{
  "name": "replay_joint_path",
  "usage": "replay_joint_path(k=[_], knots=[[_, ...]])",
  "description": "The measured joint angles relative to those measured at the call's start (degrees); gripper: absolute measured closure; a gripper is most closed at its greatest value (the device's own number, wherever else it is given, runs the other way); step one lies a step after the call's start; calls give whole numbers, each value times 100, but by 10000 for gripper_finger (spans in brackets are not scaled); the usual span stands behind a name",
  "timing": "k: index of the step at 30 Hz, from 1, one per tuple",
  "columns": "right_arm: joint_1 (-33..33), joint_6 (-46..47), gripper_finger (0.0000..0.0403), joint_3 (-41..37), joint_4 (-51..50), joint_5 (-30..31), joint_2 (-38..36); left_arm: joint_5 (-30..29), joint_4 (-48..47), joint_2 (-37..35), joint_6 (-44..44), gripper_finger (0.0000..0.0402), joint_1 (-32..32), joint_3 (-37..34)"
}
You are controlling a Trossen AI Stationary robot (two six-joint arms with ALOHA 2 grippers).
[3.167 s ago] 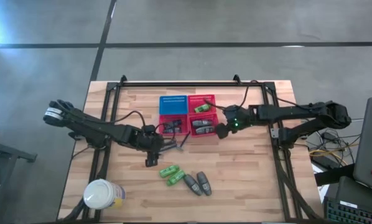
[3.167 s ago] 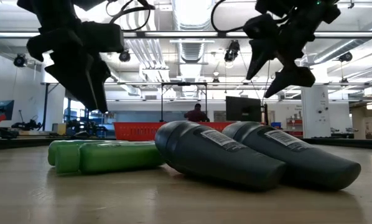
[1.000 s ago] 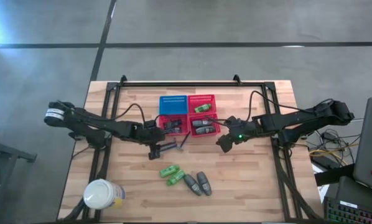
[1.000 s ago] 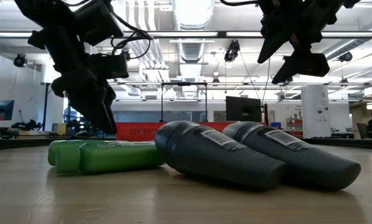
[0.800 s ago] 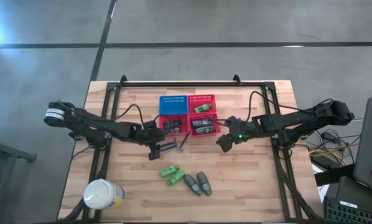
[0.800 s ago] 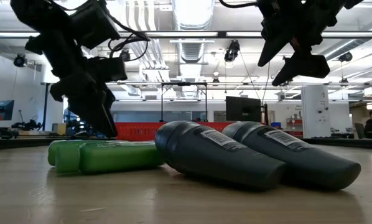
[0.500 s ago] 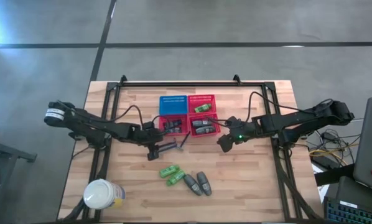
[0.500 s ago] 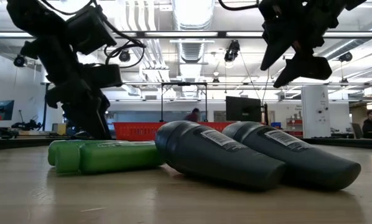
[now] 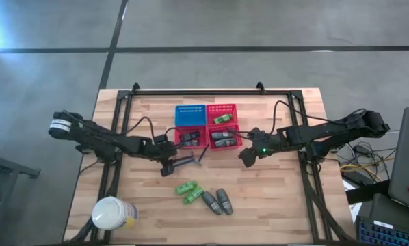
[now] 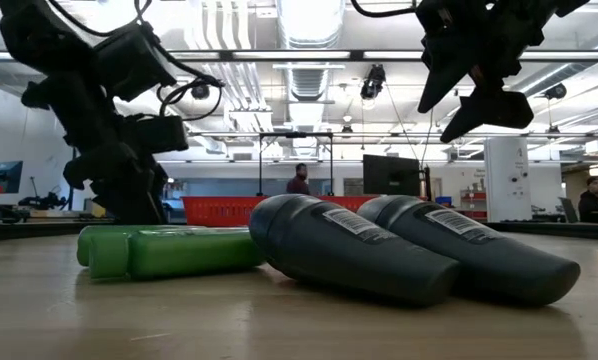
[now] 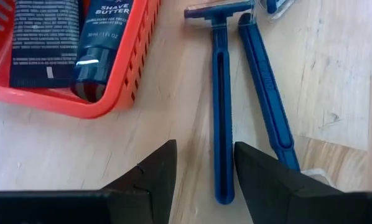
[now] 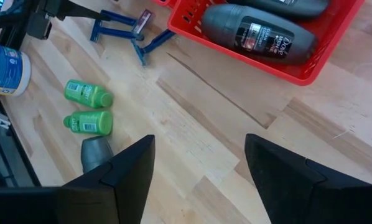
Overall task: Pick & Place Travel size toiletries
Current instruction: Put the razor into the blue bin
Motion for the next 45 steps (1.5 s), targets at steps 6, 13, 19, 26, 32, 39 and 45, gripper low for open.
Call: replay_joint_path(k=[6, 13, 19, 26, 32, 39, 45], knots=[[0, 83, 145, -10, -1, 0, 0, -31, 242, -9, -125, 236, -3, -233], [0, 162, 138, -10, -1, 0, 0, -106, 427, 41, 0, 245, -15, -275], [0, 210, 145, -10, 1, -1, 0, -159, 446, 116, 2, 287, -17, -313], [0, 275, 169, -10, 1, -2, 0, -154, 388, 131, 261, 341, -17, -171], [0, 278, 182, -10, -1, -2, 0, -122, 266, 133, 270, 362, -28, -87], [0, 275, 175, -10, -2, -4, 0, 146, -234, 24, 263, 365, -116, 330], [0, 264, 160, -10, -74, -5, 0, 129, -588, -129, 405, 365, -118, 742]])
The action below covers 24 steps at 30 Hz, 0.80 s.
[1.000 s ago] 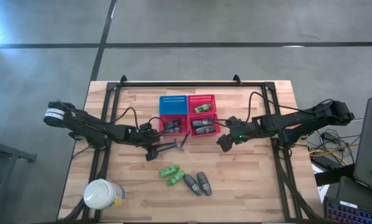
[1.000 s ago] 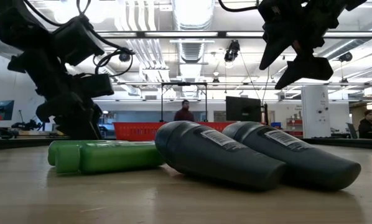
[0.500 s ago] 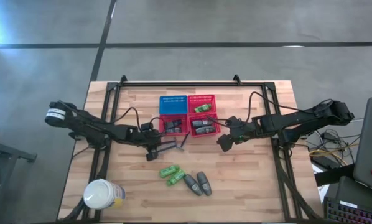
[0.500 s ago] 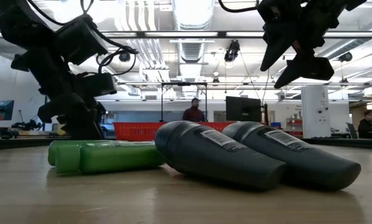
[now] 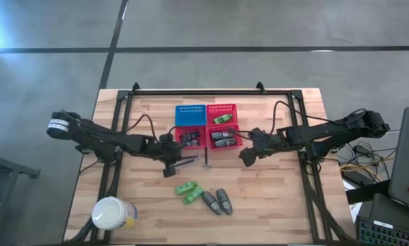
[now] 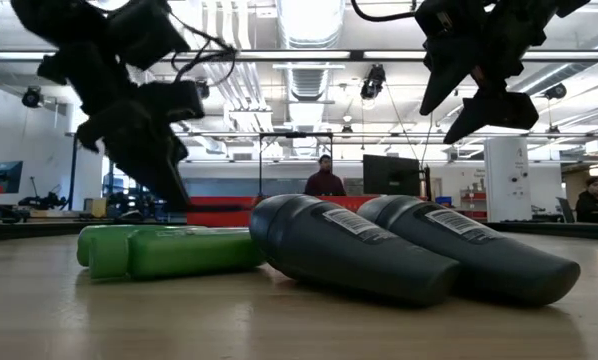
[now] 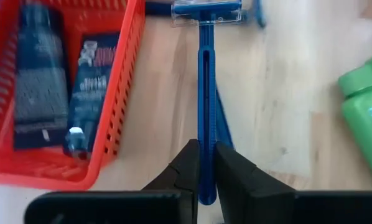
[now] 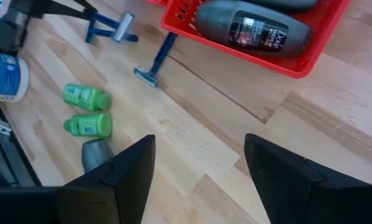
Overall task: Pick & Place Travel size toiletries
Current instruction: Put the razor into the blue bin
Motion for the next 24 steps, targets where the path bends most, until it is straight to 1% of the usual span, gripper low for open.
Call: replay_joint_path(k=[6, 9, 11, 13, 17, 21, 24], knots=[[0, -11, 146, 0, -108, -4, 0, -7, -602, -177, 222, 366, 0, 420], [0, -17, 142, 0, -106, -15, -8, -169, -1140, -312, 643, 366, 59, 839], [0, -67, 142, 0, -101, -15, -17, -301, -1500, -338, 1030, 367, 213, 1136], [0, -106, 146, 0, -102, -15, -22, -332, -1752, -339, 1322, 367, 467, 1408], [0, -118, 158, 0, -97, -12, -24, -291, -1932, -333, 1833, 367, 1082, 1744], [0, -107, 169, 0, -89, -12, -24, 16, -1913, -330, 2415, 367, 1858, 1902], [0, -98, 175, 0, -53, -12, -24, 228, -1919, -270, 3091, 367, 2518, 1901]])
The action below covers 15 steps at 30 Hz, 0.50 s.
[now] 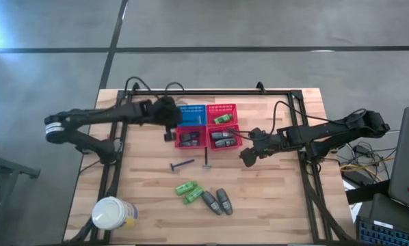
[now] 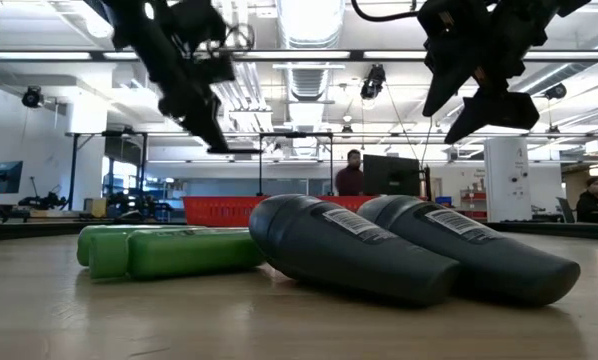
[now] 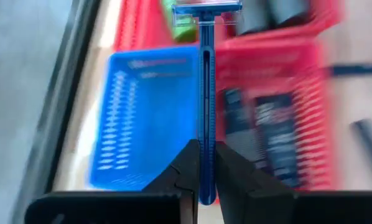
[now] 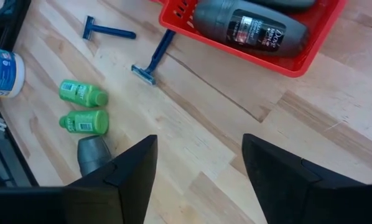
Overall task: Pick & Place Travel size toiletries
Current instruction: Put the razor into the blue bin
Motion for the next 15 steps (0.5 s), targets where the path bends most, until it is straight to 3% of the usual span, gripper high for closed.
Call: replay_joint_path(k=[5, 15], knots=[[-2, 135, 178, 0, 14, 4, 0, 460, 18, 462, 686, 367, 848, -9], [0, 595, 154, 0, 56, 15, 0, 250, 91, 1771, 1350, 367, 987, 714]])
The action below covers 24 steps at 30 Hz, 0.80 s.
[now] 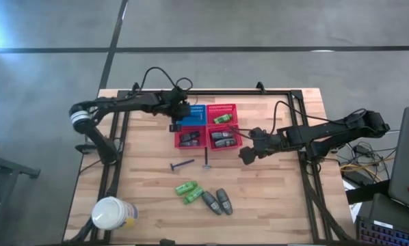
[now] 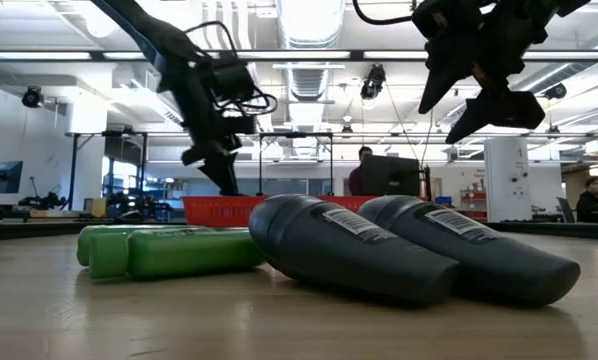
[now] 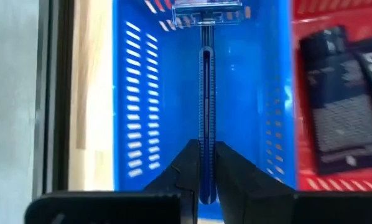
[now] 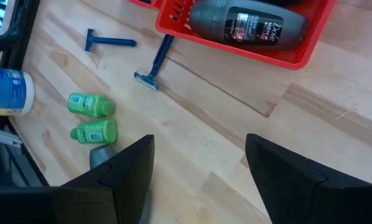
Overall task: Pick & Place Travel size toiletries
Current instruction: Put the razor into the blue bin
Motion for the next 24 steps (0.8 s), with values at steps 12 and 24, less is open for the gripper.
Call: replay_joint_path(k=[12, 24], knots=[[2, 218, 128, 2, 151, 151, 0, -56, -20, 613, 388, 352, 180, 389], [0, 72, 86, 2, 128, 148, 0, -157, -898, 16, -161, 194, 137, 565]])
